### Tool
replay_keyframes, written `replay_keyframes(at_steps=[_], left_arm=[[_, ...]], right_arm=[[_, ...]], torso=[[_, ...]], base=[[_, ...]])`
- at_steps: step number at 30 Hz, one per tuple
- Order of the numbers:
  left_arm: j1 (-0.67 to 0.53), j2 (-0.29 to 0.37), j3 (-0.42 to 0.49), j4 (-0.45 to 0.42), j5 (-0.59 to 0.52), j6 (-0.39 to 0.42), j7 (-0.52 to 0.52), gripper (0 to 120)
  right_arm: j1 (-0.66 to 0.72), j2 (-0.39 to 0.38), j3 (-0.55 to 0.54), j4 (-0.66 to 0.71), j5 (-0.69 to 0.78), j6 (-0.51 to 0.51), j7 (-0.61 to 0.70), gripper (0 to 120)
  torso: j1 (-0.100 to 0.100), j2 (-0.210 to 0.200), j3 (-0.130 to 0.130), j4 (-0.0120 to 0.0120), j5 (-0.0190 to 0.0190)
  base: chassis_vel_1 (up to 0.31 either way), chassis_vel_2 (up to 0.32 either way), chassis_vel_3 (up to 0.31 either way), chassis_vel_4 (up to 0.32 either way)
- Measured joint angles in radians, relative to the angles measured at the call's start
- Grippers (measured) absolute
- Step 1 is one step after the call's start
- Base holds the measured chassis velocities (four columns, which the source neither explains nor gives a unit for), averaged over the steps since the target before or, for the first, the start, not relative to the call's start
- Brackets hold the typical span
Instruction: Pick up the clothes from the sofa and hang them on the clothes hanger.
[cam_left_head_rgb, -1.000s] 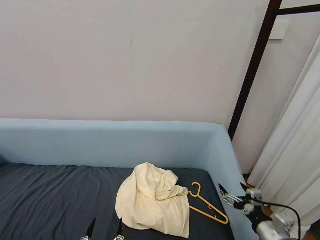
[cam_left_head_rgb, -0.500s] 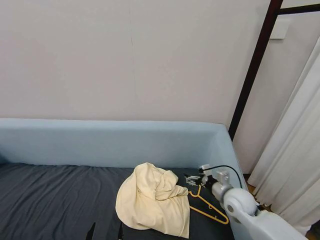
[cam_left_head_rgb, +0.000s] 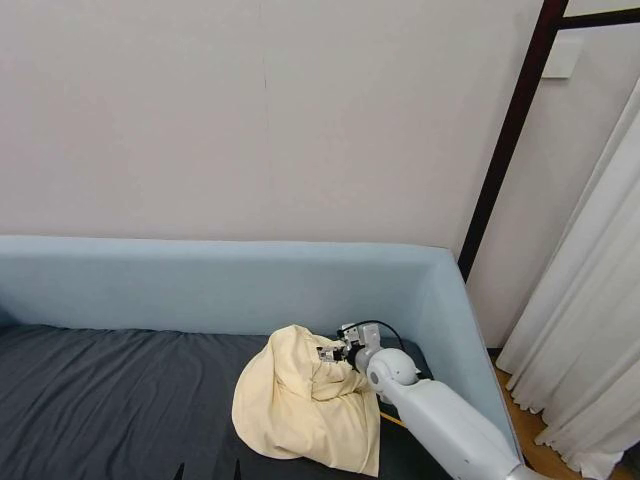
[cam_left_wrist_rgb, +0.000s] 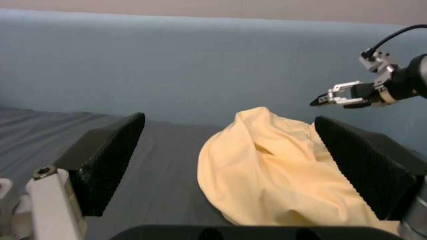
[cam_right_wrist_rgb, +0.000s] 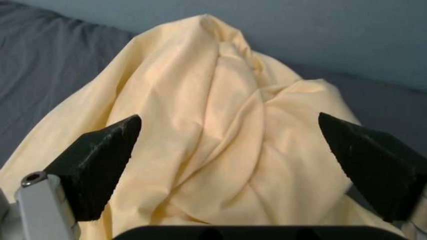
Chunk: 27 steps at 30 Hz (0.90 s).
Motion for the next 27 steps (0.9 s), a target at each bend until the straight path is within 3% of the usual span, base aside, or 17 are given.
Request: replay_keyframes(at_steps=[16, 21, 27], left_arm=[[0.031, -0.050, -0.014, 0.016, 0.015, -0.027, -0.004, 100], [0.036, -0.057, -0.015, 0.015, 0.015, -0.028, -0.007, 100], [0.040, -0.060, -0.020, 0.011, 0.010, -0.031, -0.012, 100]], right_arm=[[0.054, 0.196, -0.004, -0.293, -0.099, 0.092, -0.071, 99], [0.055, 0.219, 0.003, -0.362, -0.125, 0.102, -0.073, 86], [0.037, 0.213, 0.004, -0.377, -0.117, 0.101, -0.067, 62]], torso=[[0.000, 0.000, 0.000, 0.0004, 0.0000], [0.000, 0.000, 0.000, 0.0000, 0.0001], [0.000, 0.000, 0.000, -0.0001, 0.0002]], base=[[0.000, 0.000, 0.000, 0.000], [0.000, 0.000, 0.000, 0.000], [0.000, 0.000, 0.000, 0.000]])
